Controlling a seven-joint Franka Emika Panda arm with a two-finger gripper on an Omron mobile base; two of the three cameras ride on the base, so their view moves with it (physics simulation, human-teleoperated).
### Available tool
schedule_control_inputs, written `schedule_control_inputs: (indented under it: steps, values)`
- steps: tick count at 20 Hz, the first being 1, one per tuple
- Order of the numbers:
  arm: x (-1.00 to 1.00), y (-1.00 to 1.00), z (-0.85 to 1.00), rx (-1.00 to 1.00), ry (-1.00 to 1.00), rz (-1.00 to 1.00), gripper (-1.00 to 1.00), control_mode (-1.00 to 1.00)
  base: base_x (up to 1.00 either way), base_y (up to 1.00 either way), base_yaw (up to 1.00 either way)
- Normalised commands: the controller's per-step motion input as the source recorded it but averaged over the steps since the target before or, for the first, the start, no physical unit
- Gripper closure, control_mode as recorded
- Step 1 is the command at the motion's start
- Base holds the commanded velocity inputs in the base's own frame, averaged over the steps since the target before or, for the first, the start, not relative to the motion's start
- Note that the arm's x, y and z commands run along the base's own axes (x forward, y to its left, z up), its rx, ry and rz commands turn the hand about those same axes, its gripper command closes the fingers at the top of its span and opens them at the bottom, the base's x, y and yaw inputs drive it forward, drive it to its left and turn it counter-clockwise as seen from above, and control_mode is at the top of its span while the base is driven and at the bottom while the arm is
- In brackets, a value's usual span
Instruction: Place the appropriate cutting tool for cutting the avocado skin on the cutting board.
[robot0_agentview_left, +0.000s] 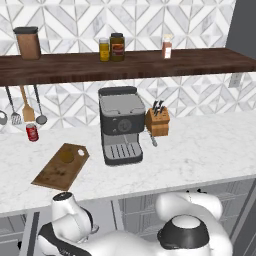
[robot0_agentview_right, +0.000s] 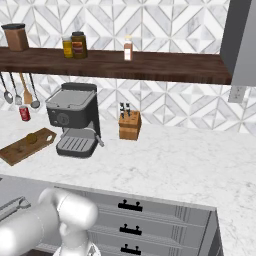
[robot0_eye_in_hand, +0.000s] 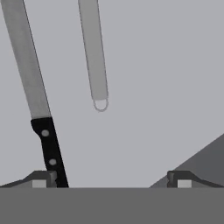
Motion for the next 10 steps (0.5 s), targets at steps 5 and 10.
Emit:
schedule_control_inputs:
  steps: [5, 10]
  values:
    - [0.12, 0.15, -0.1, 0.0, 0.0, 0.0, -1.0, -1.0, 0.0, 0.0, 0.0]
    - [0.2, 0.15, -0.08, 0.0, -0.01, 0.01, -1.0, -1.0, 0.0, 0.0, 0.0]
